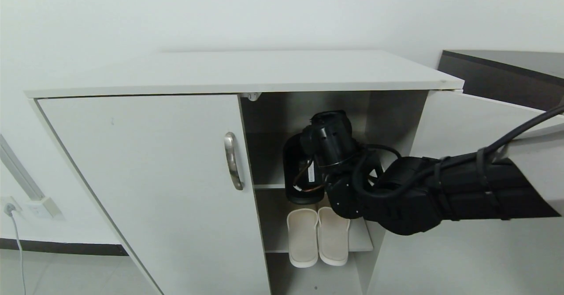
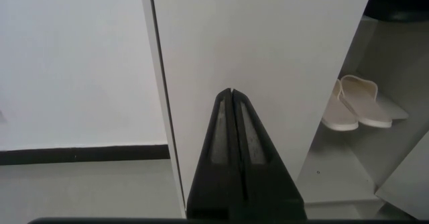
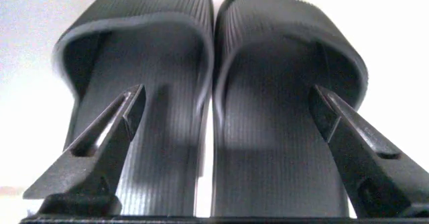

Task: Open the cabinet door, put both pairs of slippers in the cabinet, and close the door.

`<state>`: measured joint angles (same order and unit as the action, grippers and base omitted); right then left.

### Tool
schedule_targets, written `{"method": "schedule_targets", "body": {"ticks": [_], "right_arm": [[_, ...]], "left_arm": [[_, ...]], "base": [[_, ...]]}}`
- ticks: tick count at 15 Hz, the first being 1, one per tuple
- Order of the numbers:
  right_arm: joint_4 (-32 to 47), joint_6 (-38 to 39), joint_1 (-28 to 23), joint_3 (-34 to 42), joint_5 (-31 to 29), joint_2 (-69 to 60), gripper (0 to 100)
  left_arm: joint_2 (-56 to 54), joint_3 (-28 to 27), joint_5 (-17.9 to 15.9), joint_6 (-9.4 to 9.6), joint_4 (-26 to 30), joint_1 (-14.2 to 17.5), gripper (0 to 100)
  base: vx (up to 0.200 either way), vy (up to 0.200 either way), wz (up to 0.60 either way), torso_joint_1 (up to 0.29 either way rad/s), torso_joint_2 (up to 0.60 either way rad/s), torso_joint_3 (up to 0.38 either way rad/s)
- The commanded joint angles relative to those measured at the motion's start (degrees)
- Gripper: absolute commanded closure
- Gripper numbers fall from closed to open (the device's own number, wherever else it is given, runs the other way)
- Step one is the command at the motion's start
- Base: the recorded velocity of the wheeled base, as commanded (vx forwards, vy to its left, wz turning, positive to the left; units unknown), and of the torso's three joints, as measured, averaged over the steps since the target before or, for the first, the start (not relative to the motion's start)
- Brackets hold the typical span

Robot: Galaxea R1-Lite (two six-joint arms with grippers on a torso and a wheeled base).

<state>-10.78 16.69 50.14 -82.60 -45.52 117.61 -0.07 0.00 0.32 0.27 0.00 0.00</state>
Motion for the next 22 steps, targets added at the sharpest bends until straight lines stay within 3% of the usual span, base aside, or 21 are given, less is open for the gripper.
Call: {"method": "schedule_targets", "body": {"ticks": [1,5,8,11,12,20,22], "right_arm": [[-1.44,-0.17,1.63,5.96,-0.27,-6.61,0],[-3.64,0.01,4.62,17.92,0.17,-15.66,0],[-12.95,-0.17,6.29,28.73,3.42,-20.14,0],[-17.7,-1.75,7.52,31.8,5.62,-20.14,0],[-17.79,-1.66,7.96,31.45,5.71,-19.62,100],[-17.88,-1.31,8.57,32.07,6.06,-17.51,100],[-17.88,-1.31,8.57,32.24,5.97,-17.51,100]], "left_arm": [[0.07,0.0,0.03,0.0,0.0,0.0,100],[0.07,0.0,0.03,0.0,0.0,0.0,100],[0.07,0.0,-0.05,0.0,0.0,0.0,100],[0.07,0.0,0.03,0.0,0.0,0.0,100],[0.07,0.0,0.03,0.0,0.0,0.0,100],[0.07,0.0,-0.05,-0.18,0.0,0.0,100],[0.07,0.0,-0.05,-0.18,0.0,0.0,100]], "base": [[0.0,0.0,0.0,0.0,0.0,0.0],[0.0,0.0,0.0,0.0,0.0,0.0],[0.0,0.0,0.0,0.0,0.0,0.0],[0.0,0.0,0.0,0.0,0.0,0.0],[0.0,0.0,0.0,0.0,0.0,0.0],[0.0,0.0,0.0,0.0,0.0,0.0],[-0.2,0.0,0.0,-0.002,0.0,0.002]]}}
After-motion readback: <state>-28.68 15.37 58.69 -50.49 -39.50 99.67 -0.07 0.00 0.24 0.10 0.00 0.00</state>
